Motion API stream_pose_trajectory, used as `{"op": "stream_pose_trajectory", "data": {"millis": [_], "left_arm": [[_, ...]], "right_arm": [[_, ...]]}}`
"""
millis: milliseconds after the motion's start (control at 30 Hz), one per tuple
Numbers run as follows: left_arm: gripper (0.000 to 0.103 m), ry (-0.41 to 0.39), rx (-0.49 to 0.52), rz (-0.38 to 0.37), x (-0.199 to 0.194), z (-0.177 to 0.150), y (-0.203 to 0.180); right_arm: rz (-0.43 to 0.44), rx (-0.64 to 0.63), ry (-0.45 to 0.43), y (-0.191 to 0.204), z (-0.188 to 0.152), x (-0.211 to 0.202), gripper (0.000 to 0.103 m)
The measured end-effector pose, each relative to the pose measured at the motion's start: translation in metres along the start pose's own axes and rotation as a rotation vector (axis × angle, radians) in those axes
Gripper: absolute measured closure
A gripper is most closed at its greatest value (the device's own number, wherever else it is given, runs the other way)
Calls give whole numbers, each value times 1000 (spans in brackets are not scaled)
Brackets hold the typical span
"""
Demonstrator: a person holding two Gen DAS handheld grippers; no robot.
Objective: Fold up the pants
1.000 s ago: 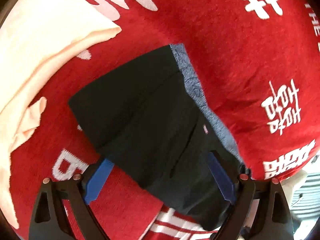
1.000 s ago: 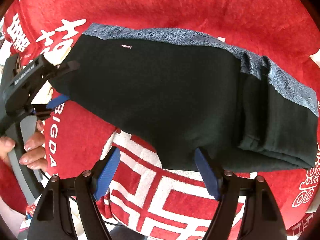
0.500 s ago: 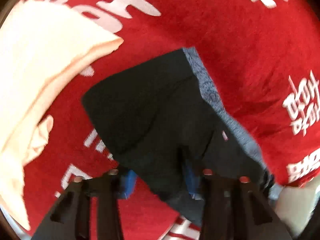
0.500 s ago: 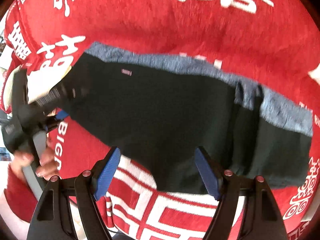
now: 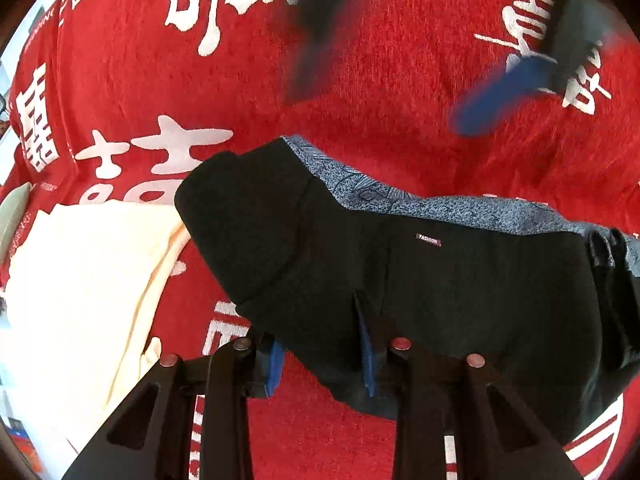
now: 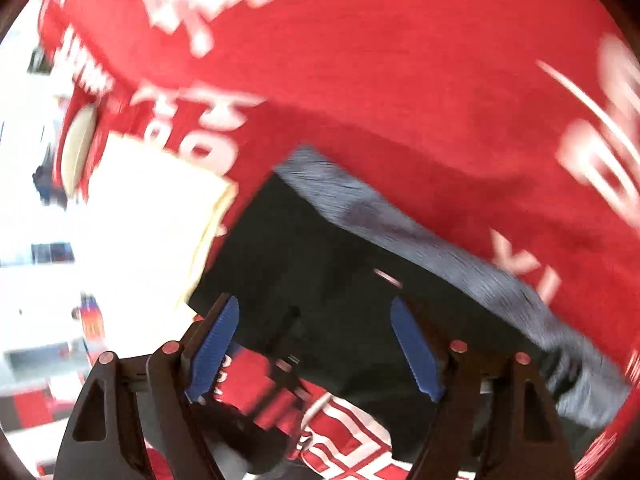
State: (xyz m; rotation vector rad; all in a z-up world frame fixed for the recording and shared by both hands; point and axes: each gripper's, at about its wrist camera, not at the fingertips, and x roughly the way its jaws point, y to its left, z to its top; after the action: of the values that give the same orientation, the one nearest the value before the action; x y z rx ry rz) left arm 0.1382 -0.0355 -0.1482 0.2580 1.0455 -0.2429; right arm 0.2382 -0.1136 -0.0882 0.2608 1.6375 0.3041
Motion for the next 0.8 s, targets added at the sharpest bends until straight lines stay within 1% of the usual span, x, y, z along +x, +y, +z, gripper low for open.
{"op": "stream_pose_trajectory", "data": {"millis": [33,100,167,267,333,367,400,433,467,500,600,800], "left_arm": [[71,-1,4,5,0,0,-1],[71,-8,16,12,0,0,-3],[71,-17,24,17,-3,-1,-4],[71,-26,28,23,-5,-1,-6],[71,-18,30,34,-5,-2,-8],[71,-20,28,34,-5,-3,-8],[71,-14,25,28,-5,-3,-7],[71,-7,23,26,-5,-3,-7],[71,-13,24,23,-5,-3,-8],[71,-29,34,16,-8,-3,-9],[71,-61,54,-5,-20,1,-16],[71,-125,62,-88,-61,14,-36]], "right_arm": [[-3,-31,27,12,9,9,21],[11,-93,109,35,25,30,20],[-1,-143,191,54,36,53,20],[-68,-180,282,66,42,83,20],[-81,-171,346,63,41,98,20],[-92,-164,358,60,40,101,30],[-89,-165,367,57,39,101,52],[-61,-154,367,53,38,98,64],[-43,-140,349,46,38,91,82],[-39,-141,327,43,36,85,85],[3,-144,226,29,21,57,87],[157,-74,28,-15,-20,-10,87]]}}
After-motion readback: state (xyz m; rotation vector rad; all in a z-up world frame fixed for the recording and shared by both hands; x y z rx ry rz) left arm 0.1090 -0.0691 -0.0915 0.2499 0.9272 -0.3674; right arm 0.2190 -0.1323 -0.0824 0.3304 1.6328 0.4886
